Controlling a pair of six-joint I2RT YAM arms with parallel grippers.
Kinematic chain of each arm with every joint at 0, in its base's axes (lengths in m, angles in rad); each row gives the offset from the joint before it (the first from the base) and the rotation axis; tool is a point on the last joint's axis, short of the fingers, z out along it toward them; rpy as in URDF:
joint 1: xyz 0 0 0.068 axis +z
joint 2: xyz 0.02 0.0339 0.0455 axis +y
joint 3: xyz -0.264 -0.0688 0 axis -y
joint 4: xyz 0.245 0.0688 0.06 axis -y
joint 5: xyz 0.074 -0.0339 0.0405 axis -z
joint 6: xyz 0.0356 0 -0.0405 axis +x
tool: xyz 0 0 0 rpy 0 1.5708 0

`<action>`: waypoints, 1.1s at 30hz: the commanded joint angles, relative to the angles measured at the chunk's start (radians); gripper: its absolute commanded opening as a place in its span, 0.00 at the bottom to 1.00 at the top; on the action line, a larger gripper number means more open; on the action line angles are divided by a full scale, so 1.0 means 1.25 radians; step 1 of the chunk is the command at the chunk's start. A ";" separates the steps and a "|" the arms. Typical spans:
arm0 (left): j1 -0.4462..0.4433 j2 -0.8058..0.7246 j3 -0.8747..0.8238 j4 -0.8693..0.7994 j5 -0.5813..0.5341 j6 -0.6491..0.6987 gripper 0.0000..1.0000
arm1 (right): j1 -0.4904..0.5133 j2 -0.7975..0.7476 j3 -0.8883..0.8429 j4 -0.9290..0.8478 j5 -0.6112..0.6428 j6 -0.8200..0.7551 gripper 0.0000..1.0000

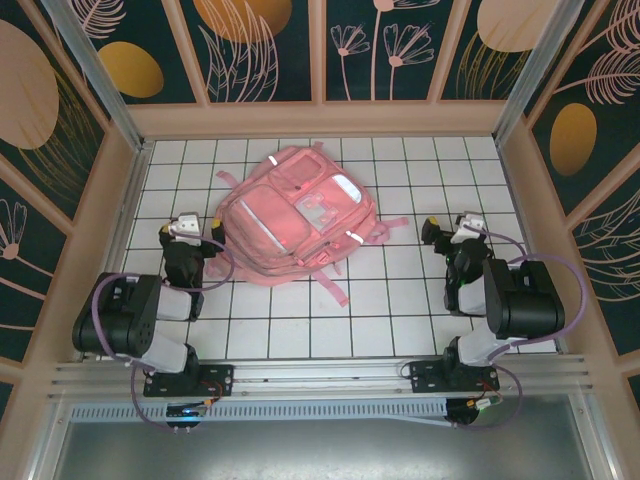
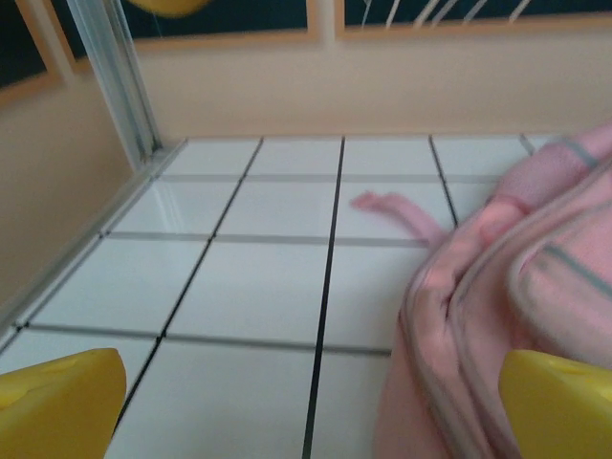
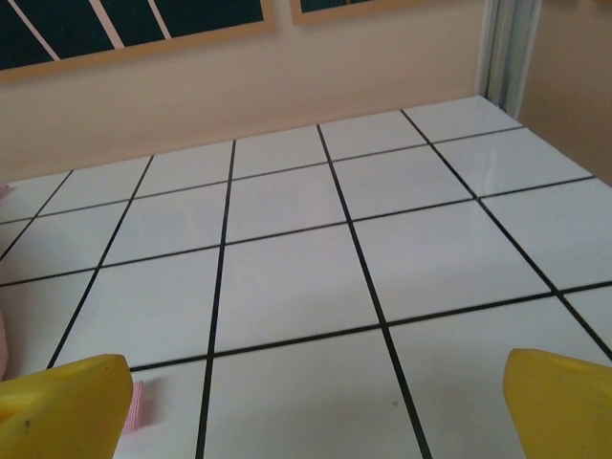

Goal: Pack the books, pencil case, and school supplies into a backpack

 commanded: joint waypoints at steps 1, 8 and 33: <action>0.013 0.014 0.008 0.110 0.024 -0.028 0.99 | 0.018 0.002 0.018 0.032 0.011 -0.012 0.99; 0.018 0.000 0.019 0.061 0.018 -0.035 0.99 | 0.016 0.001 0.019 0.030 0.011 -0.011 0.99; 0.018 0.000 0.018 0.063 0.018 -0.036 0.99 | 0.009 0.002 0.026 0.017 -0.005 -0.008 0.99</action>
